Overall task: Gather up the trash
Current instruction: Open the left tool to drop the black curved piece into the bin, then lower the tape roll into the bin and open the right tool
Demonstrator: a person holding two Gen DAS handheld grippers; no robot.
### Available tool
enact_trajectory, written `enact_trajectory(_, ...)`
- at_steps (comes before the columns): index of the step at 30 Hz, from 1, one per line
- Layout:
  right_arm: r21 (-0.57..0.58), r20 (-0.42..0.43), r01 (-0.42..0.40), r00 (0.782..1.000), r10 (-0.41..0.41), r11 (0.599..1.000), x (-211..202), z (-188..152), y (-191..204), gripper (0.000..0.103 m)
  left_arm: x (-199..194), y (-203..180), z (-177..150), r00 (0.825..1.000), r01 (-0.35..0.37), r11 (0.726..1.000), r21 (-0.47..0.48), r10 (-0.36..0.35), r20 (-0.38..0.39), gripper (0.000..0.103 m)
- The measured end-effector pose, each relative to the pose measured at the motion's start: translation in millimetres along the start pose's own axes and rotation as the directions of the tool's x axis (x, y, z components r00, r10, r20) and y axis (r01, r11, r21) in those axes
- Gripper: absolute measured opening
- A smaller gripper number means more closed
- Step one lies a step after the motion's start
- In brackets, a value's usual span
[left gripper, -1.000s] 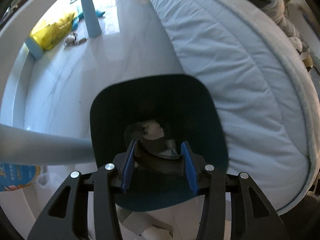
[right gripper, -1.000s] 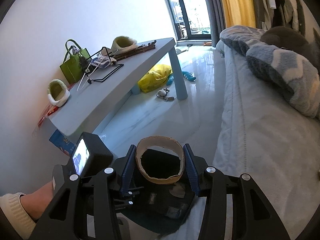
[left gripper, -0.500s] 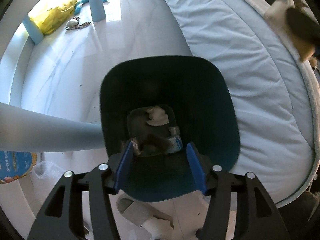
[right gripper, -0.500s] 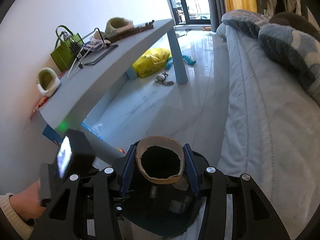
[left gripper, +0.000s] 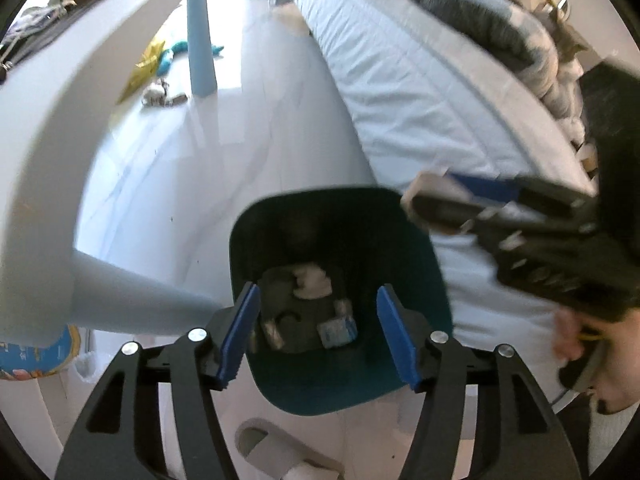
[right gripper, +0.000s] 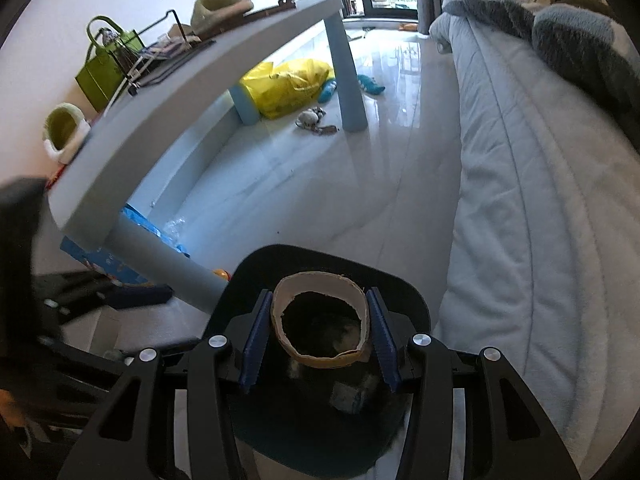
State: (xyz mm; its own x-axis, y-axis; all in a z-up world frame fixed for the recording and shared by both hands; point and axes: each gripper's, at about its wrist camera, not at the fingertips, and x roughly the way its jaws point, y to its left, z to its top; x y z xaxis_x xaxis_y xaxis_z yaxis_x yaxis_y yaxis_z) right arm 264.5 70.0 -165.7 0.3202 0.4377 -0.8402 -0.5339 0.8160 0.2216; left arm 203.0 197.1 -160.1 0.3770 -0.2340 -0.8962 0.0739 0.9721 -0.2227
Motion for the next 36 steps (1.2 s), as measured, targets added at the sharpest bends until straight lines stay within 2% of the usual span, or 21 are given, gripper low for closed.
enact_trajectory(6,0.004,-0.034,0.014,0.999,-0.014,1.0,15.5,-4.1,-3.0,0.048,-27.5,-3.9,7.7,0.996,0.015,1.0,0.006,-0.016,0.091,0.054)
enact_trajectory(13,0.012,-0.083,-0.018,0.996,0.019,1.0,33.1,-13.7,-1.7,0.048,-52.3,-9.3,17.5,0.983,-0.016,1.0,0.019,0.012,0.183,0.051)
enact_trajectory(25,-0.046,-0.191,-0.015,0.982,0.006,0.999,63.5,-38.1,15.8,0.048,-75.0,-16.3,21.6,0.973,-0.046,0.999,0.025,0.039,0.229,0.051)
enact_trajectory(28,-0.056,-0.211,-0.014,0.978,0.002,0.998,69.7,-43.0,17.7,0.048,-80.3,-19.4,23.0,0.969,-0.044,0.999,0.03,0.035,0.246,0.054)
enact_trajectory(30,-0.058,-0.223,-0.014,0.975,0.0,0.998,72.8,-46.1,17.8,0.048,-83.3,-19.0,22.9,0.966,-0.041,0.999,0.026,0.033,0.255,0.061)
enact_trajectory(33,-0.049,-0.241,-0.021,0.971,0.009,0.999,75.8,-50.7,17.0,0.05,-88.6,-18.2,24.2,0.962,-0.049,0.999,0.015,0.043,0.27,0.065)
enact_trajectory(36,-0.058,-0.245,-0.025,0.969,0.01,0.998,74.0,-53.2,19.1,0.057,-93.4,-17.4,26.2,0.96,-0.05,0.999,0.002,0.048,0.275,0.076)
